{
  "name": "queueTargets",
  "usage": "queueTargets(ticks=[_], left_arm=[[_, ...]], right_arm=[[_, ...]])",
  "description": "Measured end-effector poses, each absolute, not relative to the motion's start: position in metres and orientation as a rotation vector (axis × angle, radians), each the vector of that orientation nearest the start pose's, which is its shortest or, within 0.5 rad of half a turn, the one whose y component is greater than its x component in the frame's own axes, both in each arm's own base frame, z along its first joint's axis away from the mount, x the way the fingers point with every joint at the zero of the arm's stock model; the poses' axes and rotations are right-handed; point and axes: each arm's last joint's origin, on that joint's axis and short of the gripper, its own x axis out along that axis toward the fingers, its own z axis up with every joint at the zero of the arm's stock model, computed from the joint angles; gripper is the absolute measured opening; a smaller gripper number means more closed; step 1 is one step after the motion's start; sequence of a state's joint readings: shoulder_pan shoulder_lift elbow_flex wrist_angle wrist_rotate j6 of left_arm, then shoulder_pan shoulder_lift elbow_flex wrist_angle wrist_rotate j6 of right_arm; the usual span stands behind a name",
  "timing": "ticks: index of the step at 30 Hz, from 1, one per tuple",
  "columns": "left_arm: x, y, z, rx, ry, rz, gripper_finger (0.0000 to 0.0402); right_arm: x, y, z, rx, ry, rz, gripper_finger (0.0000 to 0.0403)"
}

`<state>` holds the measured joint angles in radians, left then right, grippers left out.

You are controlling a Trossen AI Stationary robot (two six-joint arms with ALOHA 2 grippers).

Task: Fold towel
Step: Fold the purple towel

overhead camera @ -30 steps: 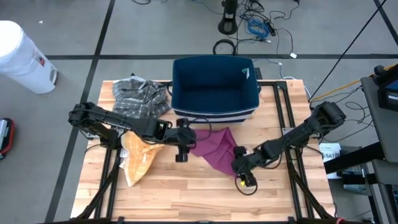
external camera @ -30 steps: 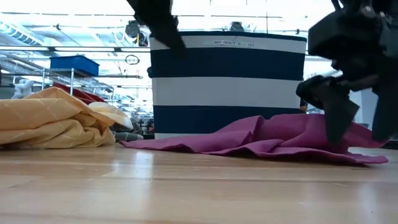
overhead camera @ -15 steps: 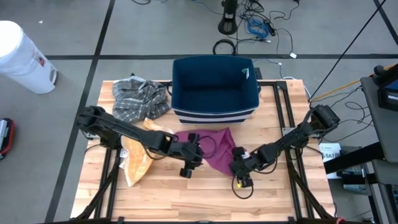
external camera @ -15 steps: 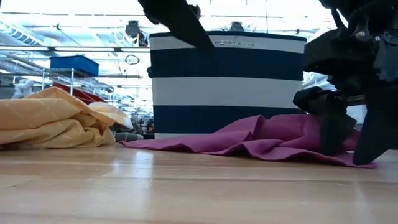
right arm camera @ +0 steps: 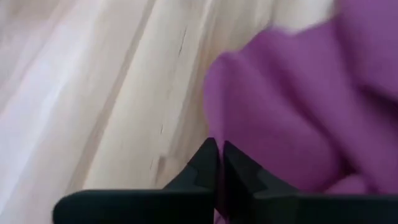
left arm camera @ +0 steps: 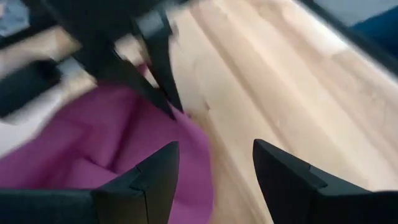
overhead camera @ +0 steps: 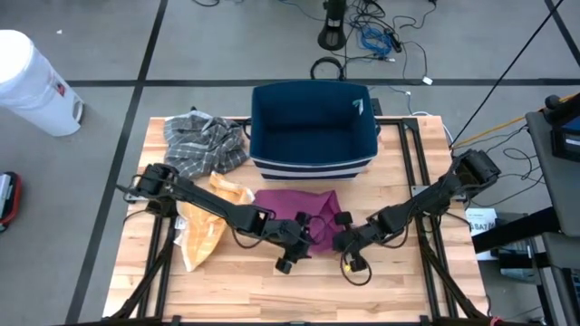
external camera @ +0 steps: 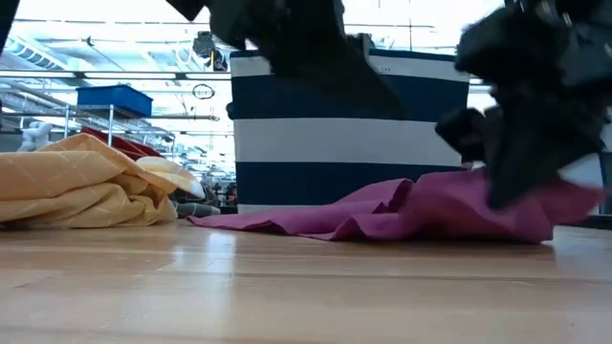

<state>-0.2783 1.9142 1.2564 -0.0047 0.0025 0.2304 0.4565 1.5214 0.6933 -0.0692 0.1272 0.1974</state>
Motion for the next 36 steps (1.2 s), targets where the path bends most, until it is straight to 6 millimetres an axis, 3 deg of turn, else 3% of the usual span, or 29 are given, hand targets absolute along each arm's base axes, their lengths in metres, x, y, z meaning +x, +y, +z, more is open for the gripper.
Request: queueTargets(ticks=[4, 10, 22, 26, 29, 32, 36], left_arm=[[0.405, -0.113, 0.176, 0.346, 0.647, -0.276, 0.0211], [0.41, -0.113, 0.182, 0.351, 0.559, -0.223, 0.0211], [0.415, -0.101, 0.184, 0.342, 0.546, -0.119, 0.0208], [0.415, -0.099, 0.184, 0.348, 0.549, -0.105, 0.0181], [0.414, -0.103, 0.183, 0.335, 0.545, -0.23, 0.015], [0.412, -0.107, 0.182, 0.307, 0.551, -0.339, 0.0126], [0.411, -0.111, 0.181, 0.313, 0.561, -0.349, 0.0092]], right_arm=[[0.247, 0.115, 0.174, -0.06, 0.794, 0.204, 0.0002], [0.246, 0.108, 0.193, -0.026, 0.713, 0.198, 0.0001], [0.252, 0.102, 0.199, -0.005, 0.647, 0.206, 0.0], [0.252, 0.103, 0.2, 0.004, 0.645, 0.221, 0.0], [0.251, 0.104, 0.199, 0.045, 0.662, 0.271, 0.0007], [0.249, 0.105, 0.197, 0.068, 0.693, 0.283, 0.0031], [0.248, 0.105, 0.195, 0.086, 0.723, 0.279, 0.0073]])
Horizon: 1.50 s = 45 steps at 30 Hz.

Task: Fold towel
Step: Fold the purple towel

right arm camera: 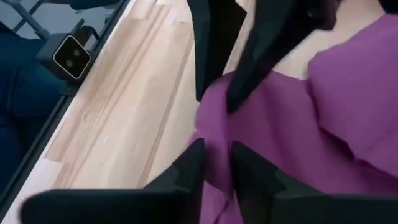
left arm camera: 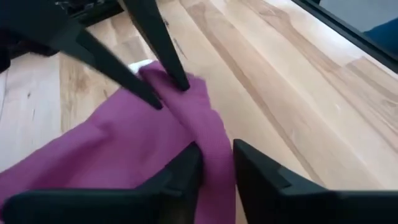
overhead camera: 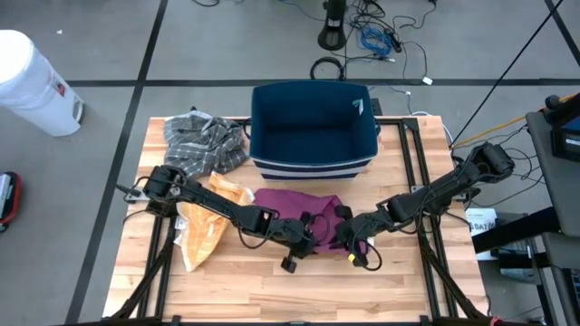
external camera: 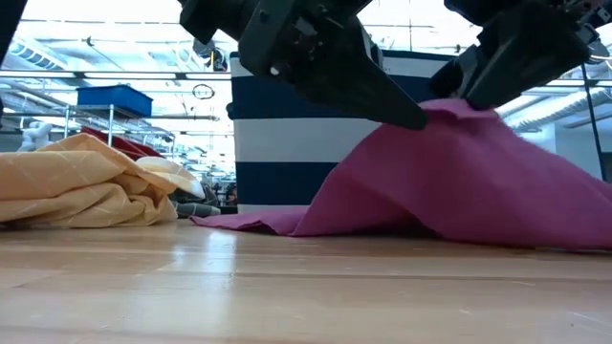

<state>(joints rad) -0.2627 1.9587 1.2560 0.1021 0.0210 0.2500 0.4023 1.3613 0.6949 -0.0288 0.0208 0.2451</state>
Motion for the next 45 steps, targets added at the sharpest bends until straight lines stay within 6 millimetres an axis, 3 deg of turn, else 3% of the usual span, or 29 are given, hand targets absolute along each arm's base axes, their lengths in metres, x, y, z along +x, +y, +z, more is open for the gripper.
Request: queueTargets(ticks=[6, 10, 16, 22, 31, 38, 45], left_arm=[[0.409, -0.115, 0.181, 0.251, 0.553, -0.515, 0.0031], [0.405, -0.121, 0.178, 0.231, 0.58, -0.579, 0.0015], [0.403, -0.131, 0.173, 0.215, 0.586, -0.657, 0.0015], [0.406, -0.134, 0.151, 0.154, 0.651, -0.652, 0.0016], [0.403, -0.143, 0.144, 0.126, 0.69, -0.667, 0.0076], [0.399, -0.152, 0.143, 0.122, 0.695, -0.694, 0.0132], [0.396, -0.156, 0.141, 0.093, 0.733, -0.706, 0.0143]], right_arm=[[0.243, 0.115, 0.196, 0.124, 0.746, 0.364, 0.0139], [0.238, 0.12, 0.193, 0.158, 0.8, 0.366, 0.0169], [0.231, 0.124, 0.189, 0.169, 0.86, 0.327, 0.0172], [0.235, 0.12, 0.182, 0.108, 0.851, 0.218, 0.0159], [0.246, 0.112, 0.157, 0.043, 0.937, 0.154, 0.0142], [0.251, 0.103, 0.156, -0.05, 0.912, 0.097, 0.0133], [0.259, 0.083, 0.153, -0.078, 0.921, 0.055, 0.013]])
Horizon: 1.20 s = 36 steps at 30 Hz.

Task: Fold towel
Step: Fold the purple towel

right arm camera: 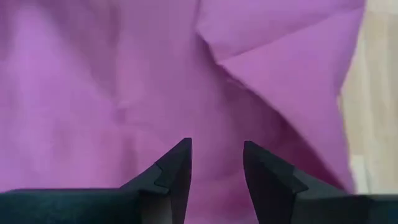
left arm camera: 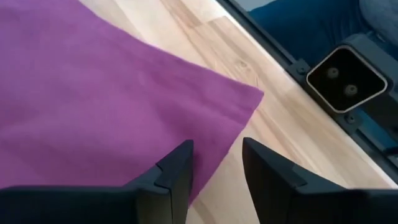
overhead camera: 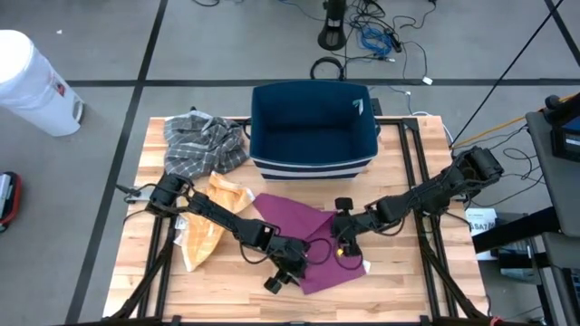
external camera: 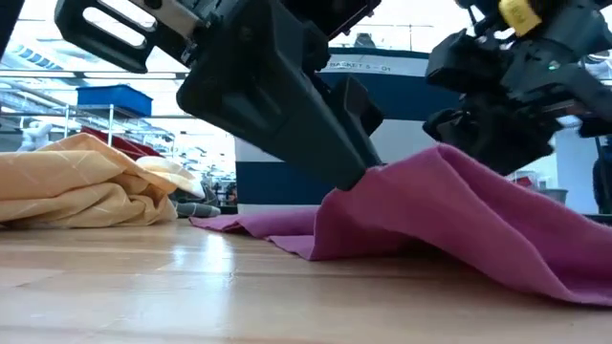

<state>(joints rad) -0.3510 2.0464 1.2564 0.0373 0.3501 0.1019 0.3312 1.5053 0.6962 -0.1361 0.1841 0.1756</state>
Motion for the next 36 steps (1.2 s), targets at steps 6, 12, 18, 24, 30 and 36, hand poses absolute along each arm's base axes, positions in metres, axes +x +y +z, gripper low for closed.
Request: queueTargets(ticks=[6, 12, 18, 24, 30, 36], left_arm=[[0.391, -0.156, 0.137, 0.069, 0.808, -0.697, 0.0144], [0.383, -0.154, 0.131, 0.045, 0.934, -0.685, 0.0144], [0.381, -0.153, 0.13, 0.033, 0.965, -0.677, 0.0144], [0.383, -0.149, 0.138, 0.084, 0.919, -0.651, 0.0144], [0.389, -0.131, 0.139, 0.133, 0.914, -0.521, 0.0144], [0.395, -0.116, 0.14, 0.12, 0.904, -0.484, 0.0144]], right_arm=[[0.259, 0.063, 0.144, -0.084, 1.019, -0.012, 0.013], [0.254, 0.051, 0.136, -0.081, 1.127, -0.061, 0.013], [0.251, 0.061, 0.141, -0.044, 1.104, -0.019, 0.013], [0.258, 0.085, 0.155, 0.079, 0.947, 0.181, 0.013], [0.263, 0.113, 0.161, 0.126, 0.822, 0.335, 0.013], [0.267, 0.133, 0.15, 0.123, 0.773, 0.407, 0.013]])
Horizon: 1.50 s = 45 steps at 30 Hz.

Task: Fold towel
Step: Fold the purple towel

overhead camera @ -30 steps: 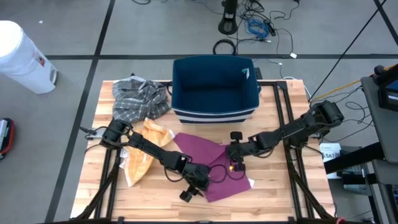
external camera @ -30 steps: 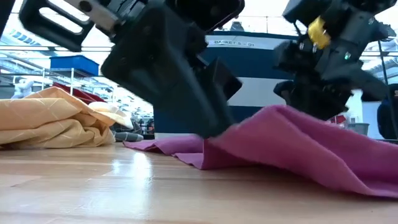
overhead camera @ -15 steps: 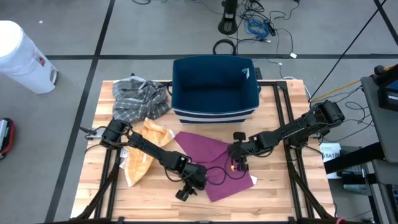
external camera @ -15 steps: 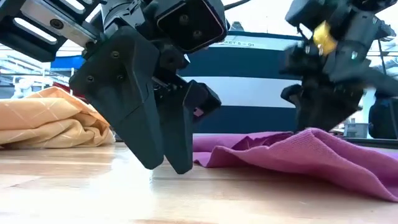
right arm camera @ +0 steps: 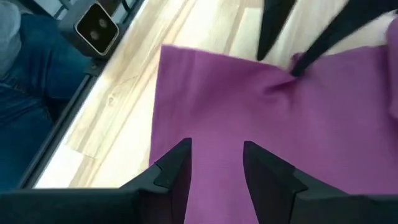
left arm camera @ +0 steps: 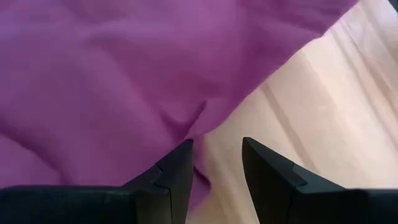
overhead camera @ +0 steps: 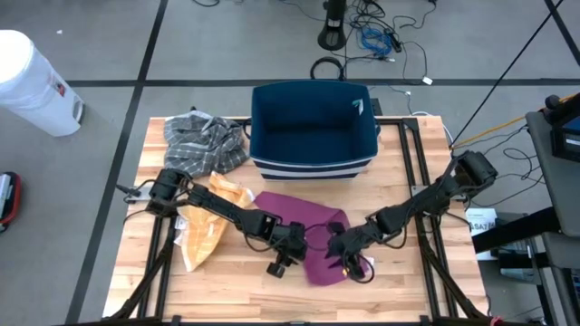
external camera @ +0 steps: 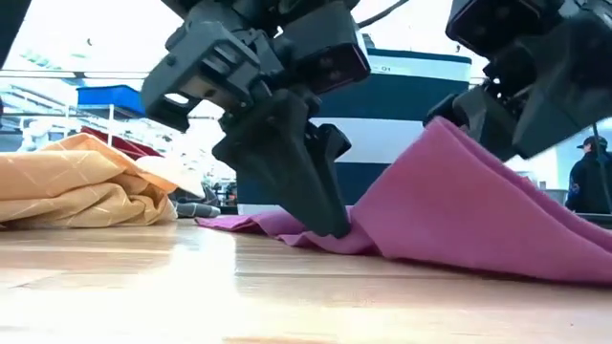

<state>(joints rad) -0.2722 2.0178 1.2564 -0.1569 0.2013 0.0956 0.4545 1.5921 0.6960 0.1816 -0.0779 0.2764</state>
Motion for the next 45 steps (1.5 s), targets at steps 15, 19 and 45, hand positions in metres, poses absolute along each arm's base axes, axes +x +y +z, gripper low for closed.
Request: queueTargets(ticks=[15, 19, 45], left_arm=[[0.381, -0.115, 0.136, 0.115, 1.053, -0.499, 0.0144], [0.382, -0.106, 0.138, 0.124, 1.054, -0.476, 0.0144], [0.387, -0.101, 0.148, 0.134, 0.986, -0.453, 0.0144]], right_arm=[[0.268, 0.164, 0.104, 0.153, 0.846, 0.478, 0.013], [0.259, 0.171, 0.111, 0.181, 0.88, 0.519, 0.013], [0.282, 0.13, 0.122, -0.466, 0.825, 0.066, 0.013]])
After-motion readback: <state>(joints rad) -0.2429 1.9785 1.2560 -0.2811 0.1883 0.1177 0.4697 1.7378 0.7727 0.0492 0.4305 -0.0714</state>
